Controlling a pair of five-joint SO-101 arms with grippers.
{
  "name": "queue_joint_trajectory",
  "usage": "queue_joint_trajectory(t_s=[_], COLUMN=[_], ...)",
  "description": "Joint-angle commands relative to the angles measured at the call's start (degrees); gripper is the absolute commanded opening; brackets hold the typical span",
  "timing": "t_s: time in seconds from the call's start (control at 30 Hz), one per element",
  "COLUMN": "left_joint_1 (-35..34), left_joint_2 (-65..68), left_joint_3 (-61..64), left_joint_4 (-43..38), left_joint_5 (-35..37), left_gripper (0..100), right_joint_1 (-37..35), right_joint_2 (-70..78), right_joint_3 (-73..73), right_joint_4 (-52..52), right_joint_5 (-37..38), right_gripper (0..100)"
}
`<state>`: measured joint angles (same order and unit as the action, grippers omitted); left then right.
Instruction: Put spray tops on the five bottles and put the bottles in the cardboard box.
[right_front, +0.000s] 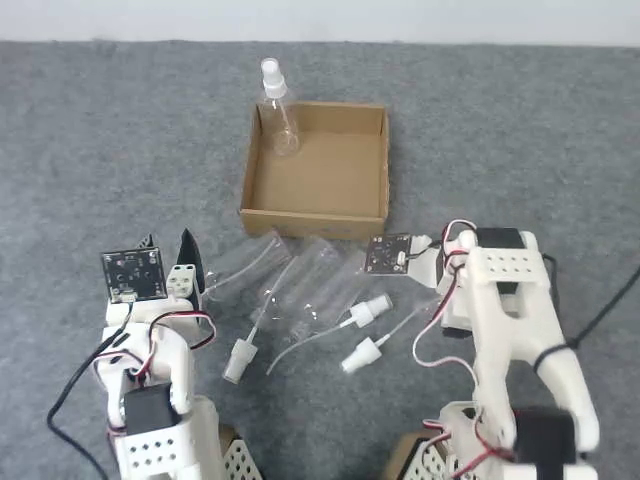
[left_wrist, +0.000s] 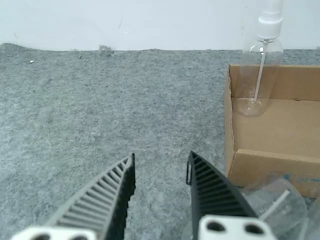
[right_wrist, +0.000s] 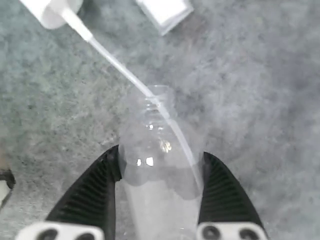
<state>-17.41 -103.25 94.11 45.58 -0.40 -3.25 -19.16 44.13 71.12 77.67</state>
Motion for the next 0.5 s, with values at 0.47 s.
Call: queue_joint_trajectory(t_s=[0.47], left_joint_1=[0.2], left_joint_2=[-0.9], left_joint_3=[-0.6], left_joint_4=[-1.7], left_joint_5=[-0.5], left_gripper=[16], right_joint_1=[-10.2], right_joint_2=[-20.8], right_joint_3=[-1.6], right_joint_4=[12.4], right_joint_5=[-13.5], right_gripper=[5.4])
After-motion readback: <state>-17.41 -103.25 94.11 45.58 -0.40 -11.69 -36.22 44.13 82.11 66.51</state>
